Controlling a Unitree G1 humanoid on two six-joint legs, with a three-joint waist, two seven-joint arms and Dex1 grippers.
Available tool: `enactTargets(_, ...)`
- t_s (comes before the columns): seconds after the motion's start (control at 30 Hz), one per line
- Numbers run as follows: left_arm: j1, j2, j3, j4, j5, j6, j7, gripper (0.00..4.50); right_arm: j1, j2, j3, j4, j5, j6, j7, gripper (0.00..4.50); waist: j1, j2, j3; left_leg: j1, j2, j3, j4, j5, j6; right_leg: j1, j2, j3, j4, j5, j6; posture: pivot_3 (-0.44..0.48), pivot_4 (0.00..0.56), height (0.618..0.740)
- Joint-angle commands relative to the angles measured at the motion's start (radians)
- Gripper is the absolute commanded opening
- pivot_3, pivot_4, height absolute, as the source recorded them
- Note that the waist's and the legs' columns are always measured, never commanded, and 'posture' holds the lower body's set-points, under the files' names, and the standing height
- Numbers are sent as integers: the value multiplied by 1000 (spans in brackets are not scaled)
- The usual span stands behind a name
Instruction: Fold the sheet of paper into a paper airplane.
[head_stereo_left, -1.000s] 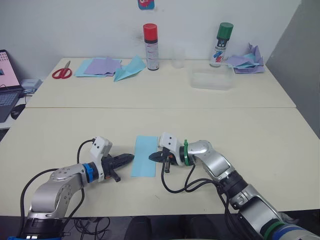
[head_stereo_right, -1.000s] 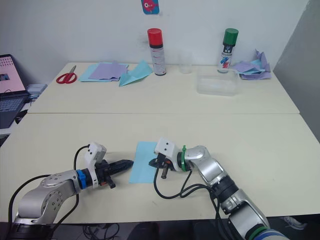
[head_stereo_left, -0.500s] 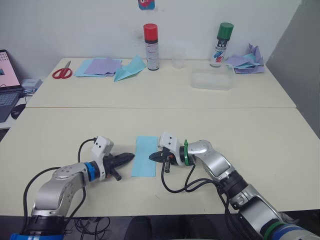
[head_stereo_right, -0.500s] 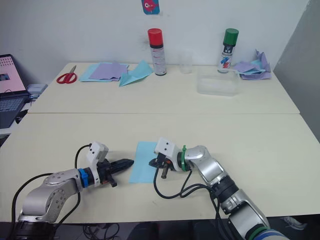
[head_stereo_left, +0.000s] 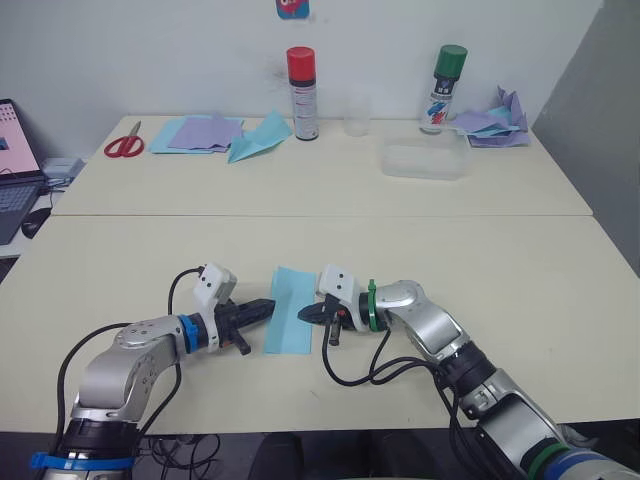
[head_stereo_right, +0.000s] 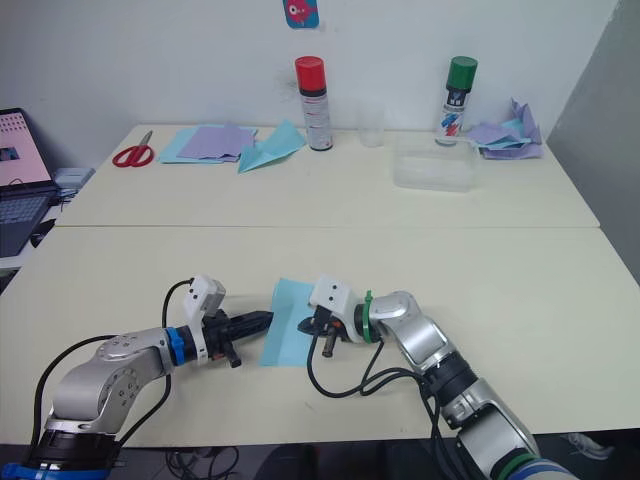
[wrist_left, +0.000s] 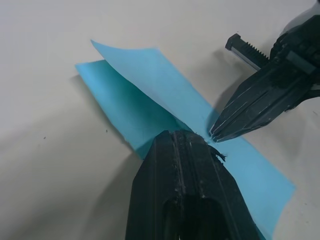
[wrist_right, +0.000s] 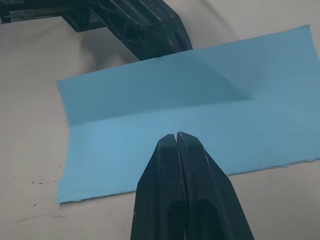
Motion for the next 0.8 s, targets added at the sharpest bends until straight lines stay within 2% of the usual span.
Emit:
enactTargets(0.03, -3, 2, -23, -16, 24, -29, -3, 0, 4, -11, -35, -10, 15, 97, -26, 404, 0, 0, 0, 0, 0, 0, 0, 0, 0, 0, 0, 0, 0, 0, 0, 0, 150, 740)
enactTargets(0.07, -2, 1, -26, -16, 27, -33, -5, 0, 2, -14, -47, -35, 31, 129, -22, 570, 1, 0, 0, 0, 0, 0, 0, 0, 0, 0, 0, 0, 0, 0, 0, 0, 150, 740)
enactTargets(0.2, -14, -3, -31, -19, 25, -33, -6, 0, -3, -25, -101, -165, 107, 299, -33, 1868, 3, -1, 3, -2, 0, 0, 0, 0, 0, -1, 0, 0, 0, 0, 0, 0, 150, 740)
enactTargets(0.27, -26, -6, -35, -14, 26, -38, -7, 0, -8, -18, -139, -243, 171, 442, -43, 2566, 4, -2, 3, -4, 0, 0, 1, 0, 0, -3, 0, 0, 0, 0, 0, 0, 150, 740)
enactTargets(0.37, -36, -11, -37, -10, 28, -44, -5, 0, -13, -5, -177, -318, 245, 605, -68, 2566, 7, -2, 3, -16, 0, -1, 3, 0, 0, -14, 0, -1, 1, 1, 0, 0, 150, 740)
enactTargets(0.5, -60, -24, -36, -24, 19, -41, -3, 0, -45, 96, -313, -326, 337, 838, -183, 2566, 5, -2, 3, -17, 1, -2, 2, 0, 0, -15, 1, -2, 1, 3, -4, 0, 150, 740)
enactTargets(0.8, -80, -48, -47, -80, -6, -16, -4, 0, -93, 203, -491, -294, 425, 1043, -339, 2566, 9, -2, 3, -18, -1, -1, 2, 0, 0, -15, 0, -1, 0, 4, -3, 0, 150, 740)
